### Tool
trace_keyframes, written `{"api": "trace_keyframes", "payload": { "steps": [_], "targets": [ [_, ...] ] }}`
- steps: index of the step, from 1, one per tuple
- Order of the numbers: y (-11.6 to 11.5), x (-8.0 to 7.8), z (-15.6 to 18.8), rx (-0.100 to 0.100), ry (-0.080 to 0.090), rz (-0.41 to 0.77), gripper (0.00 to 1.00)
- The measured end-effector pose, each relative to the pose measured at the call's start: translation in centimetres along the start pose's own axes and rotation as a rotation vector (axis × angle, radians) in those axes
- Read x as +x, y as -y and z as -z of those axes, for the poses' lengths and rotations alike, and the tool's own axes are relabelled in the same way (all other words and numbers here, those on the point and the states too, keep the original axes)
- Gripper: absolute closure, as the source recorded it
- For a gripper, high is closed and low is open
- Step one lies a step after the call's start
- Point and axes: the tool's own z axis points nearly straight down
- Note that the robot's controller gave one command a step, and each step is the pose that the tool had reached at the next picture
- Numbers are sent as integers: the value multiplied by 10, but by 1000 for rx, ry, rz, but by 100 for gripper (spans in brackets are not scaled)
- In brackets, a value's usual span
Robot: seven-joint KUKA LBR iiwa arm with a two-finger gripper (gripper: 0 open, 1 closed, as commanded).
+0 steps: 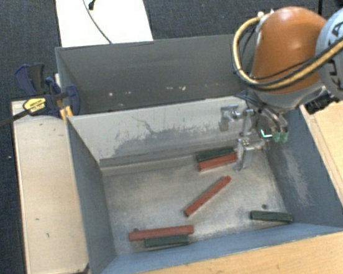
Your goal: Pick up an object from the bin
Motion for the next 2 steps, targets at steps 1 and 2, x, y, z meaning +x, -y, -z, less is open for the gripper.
{"api": "trace_keyframes", "payload": {
  "steps": [1, 2],
  "targets": [
    [0, -2, 4, 0, 8, 0, 0],
    [-7, 7, -41, 0, 10, 128, 0]
  ]
}}
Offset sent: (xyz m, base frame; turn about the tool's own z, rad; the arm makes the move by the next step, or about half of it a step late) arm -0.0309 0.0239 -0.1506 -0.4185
